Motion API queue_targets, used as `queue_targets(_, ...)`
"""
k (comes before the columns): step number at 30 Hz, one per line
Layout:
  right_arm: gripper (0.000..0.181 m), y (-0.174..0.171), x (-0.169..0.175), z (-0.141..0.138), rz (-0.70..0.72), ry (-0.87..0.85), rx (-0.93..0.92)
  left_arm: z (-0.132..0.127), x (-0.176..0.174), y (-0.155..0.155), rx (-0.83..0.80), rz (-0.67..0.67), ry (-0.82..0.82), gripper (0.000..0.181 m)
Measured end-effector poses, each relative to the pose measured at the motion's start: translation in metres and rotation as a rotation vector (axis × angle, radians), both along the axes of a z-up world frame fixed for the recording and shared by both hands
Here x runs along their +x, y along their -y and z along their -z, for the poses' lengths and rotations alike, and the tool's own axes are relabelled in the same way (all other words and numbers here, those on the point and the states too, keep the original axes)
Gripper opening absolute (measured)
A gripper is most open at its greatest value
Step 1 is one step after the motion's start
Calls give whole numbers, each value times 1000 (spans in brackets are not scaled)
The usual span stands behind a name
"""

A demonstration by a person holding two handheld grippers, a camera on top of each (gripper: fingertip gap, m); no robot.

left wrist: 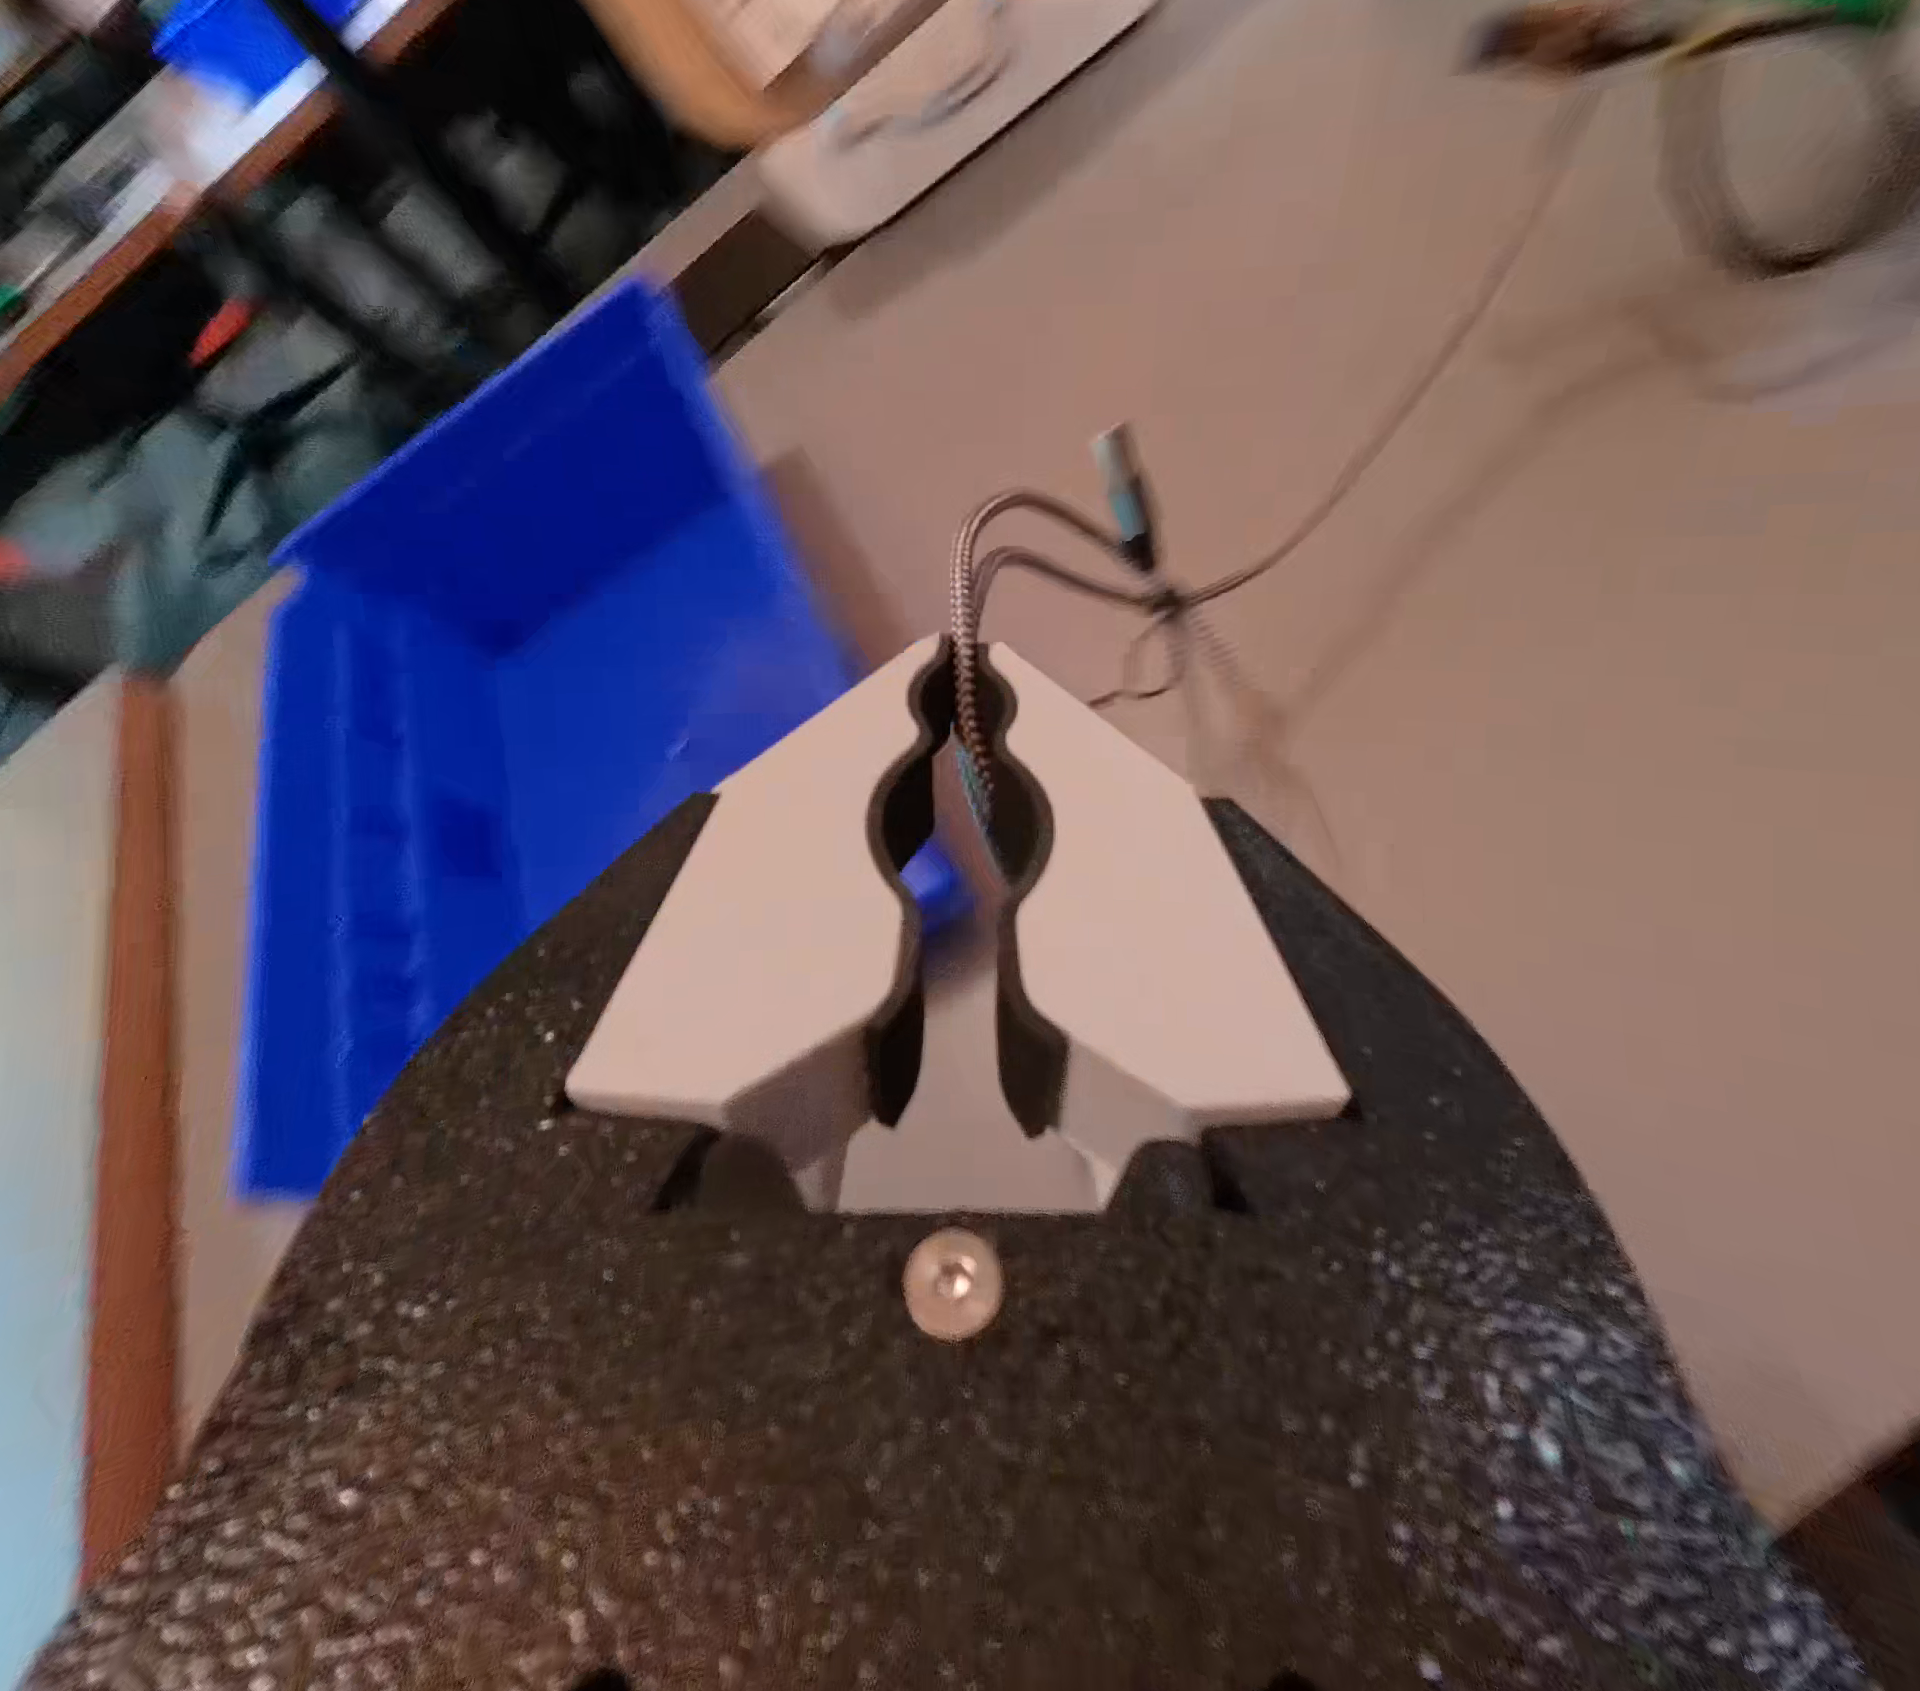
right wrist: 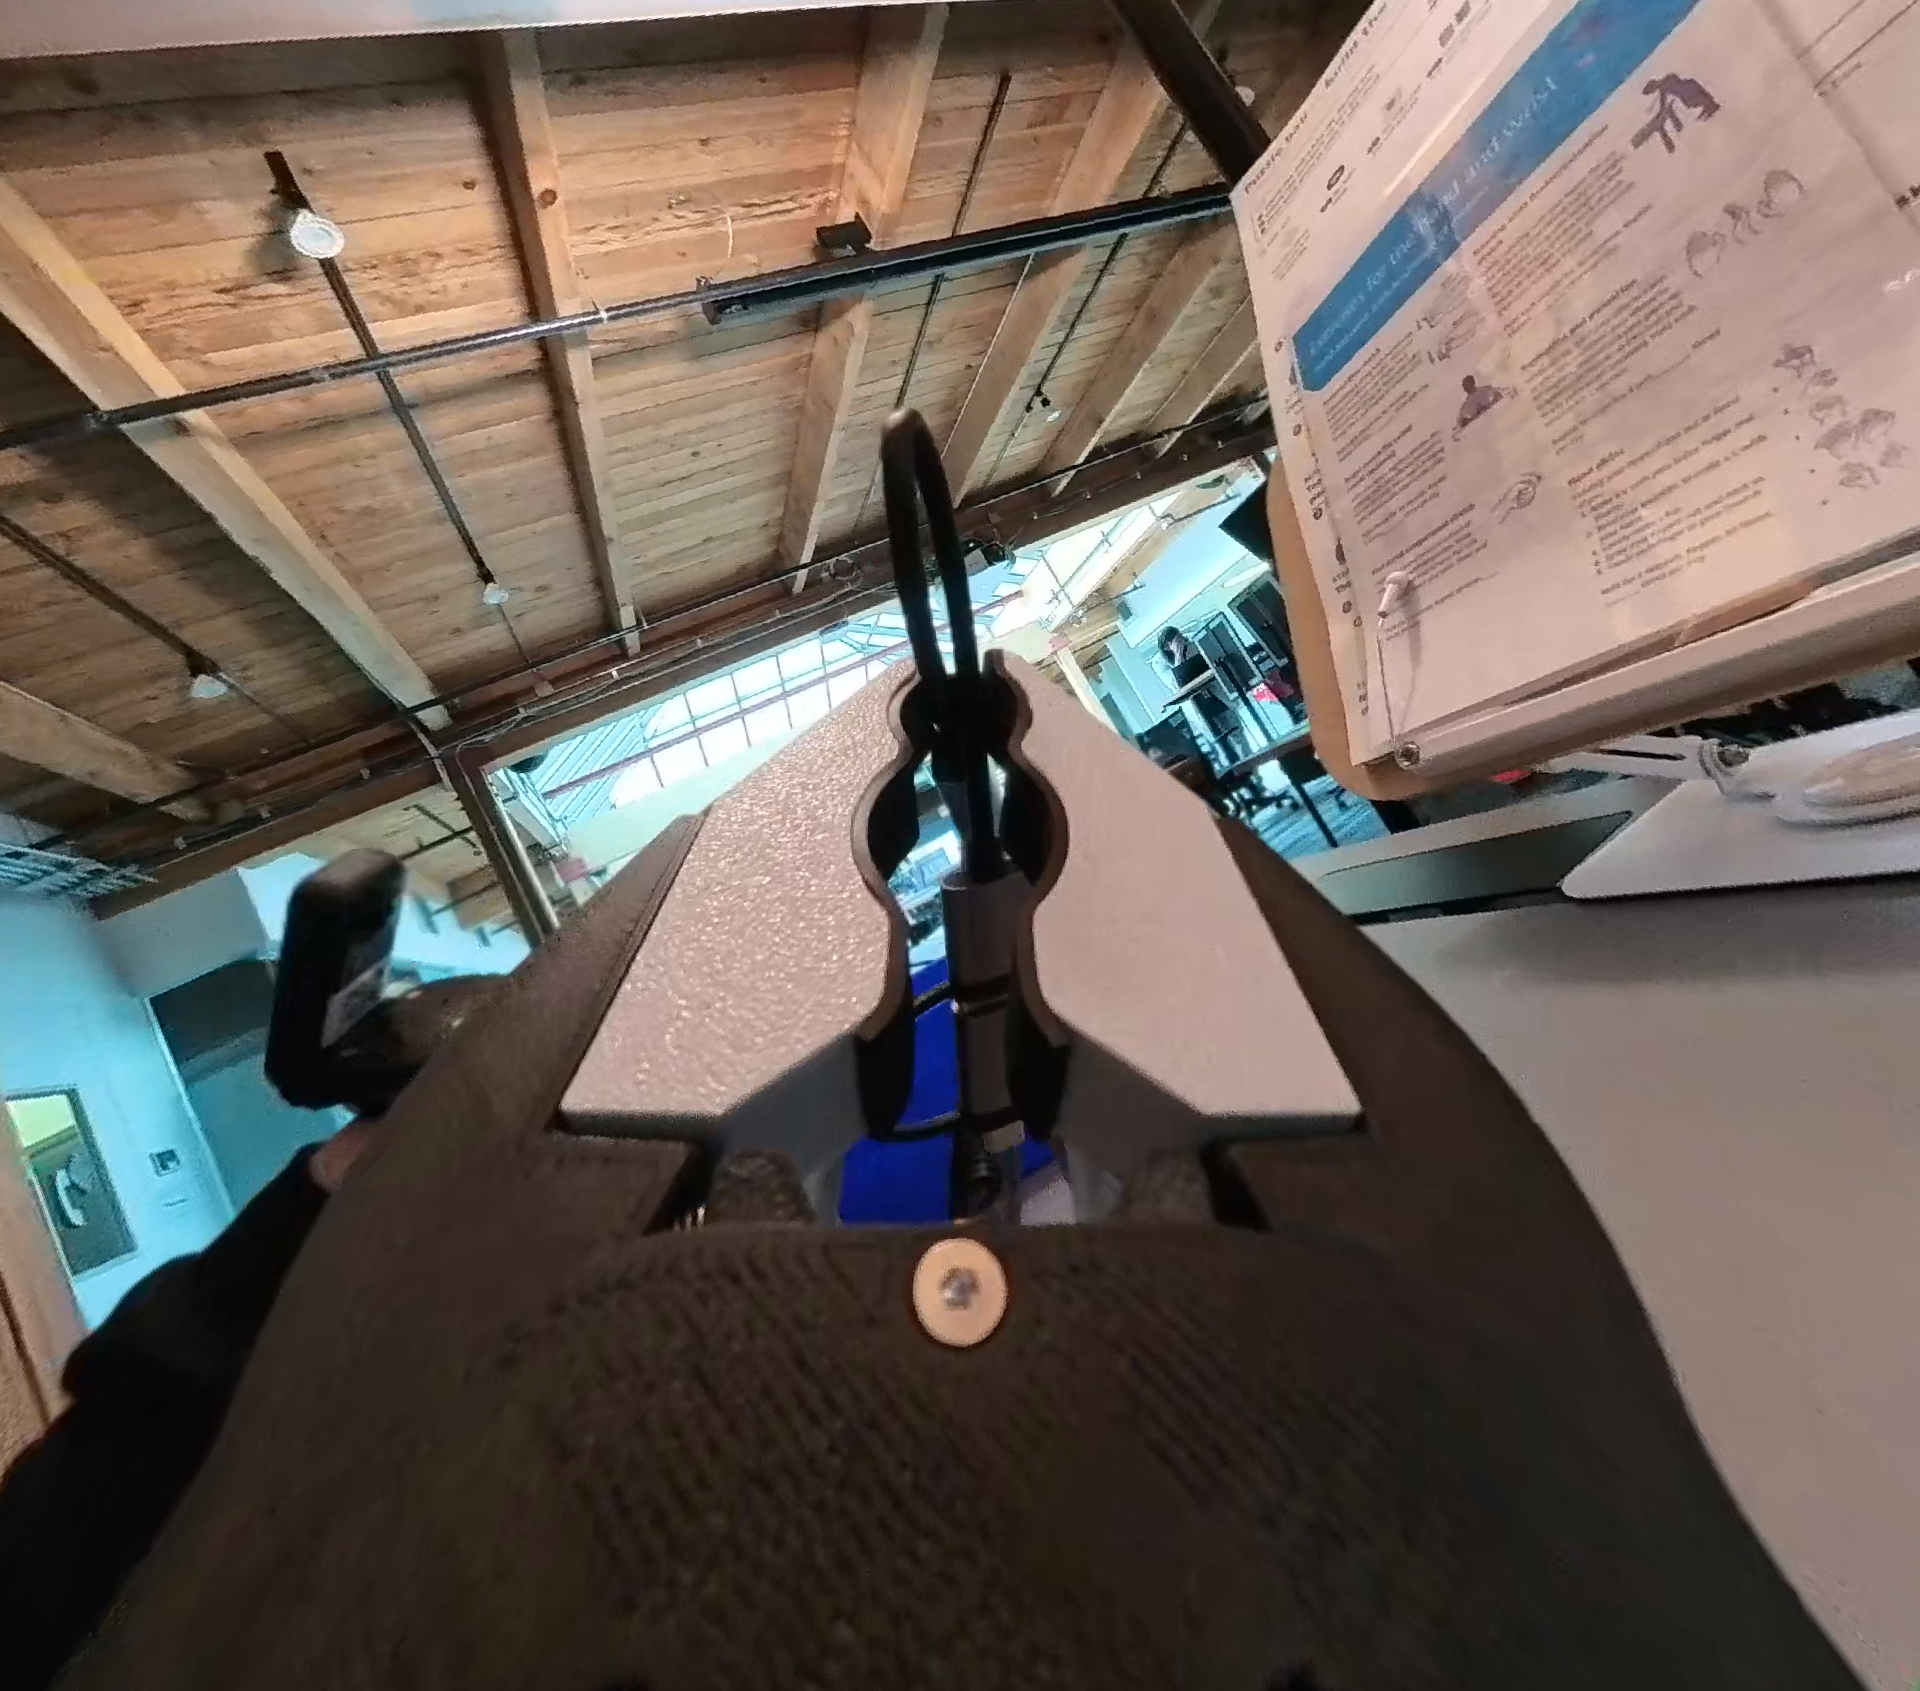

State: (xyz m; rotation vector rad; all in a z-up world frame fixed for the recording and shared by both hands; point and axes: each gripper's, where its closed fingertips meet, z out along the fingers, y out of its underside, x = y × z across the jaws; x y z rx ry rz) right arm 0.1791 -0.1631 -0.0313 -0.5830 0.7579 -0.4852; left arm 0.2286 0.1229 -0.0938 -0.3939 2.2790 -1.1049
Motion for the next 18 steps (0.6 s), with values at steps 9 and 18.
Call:
queue_targets(9, 8, -12, 4, 6, -119, -71, 4, -18, -54, 102, -94, 474, 144, 59)
queue_targets(18, 8, -51, -1, 9, -414, -122, 20, -16, -25, 155, -99, 582, 646, 60)
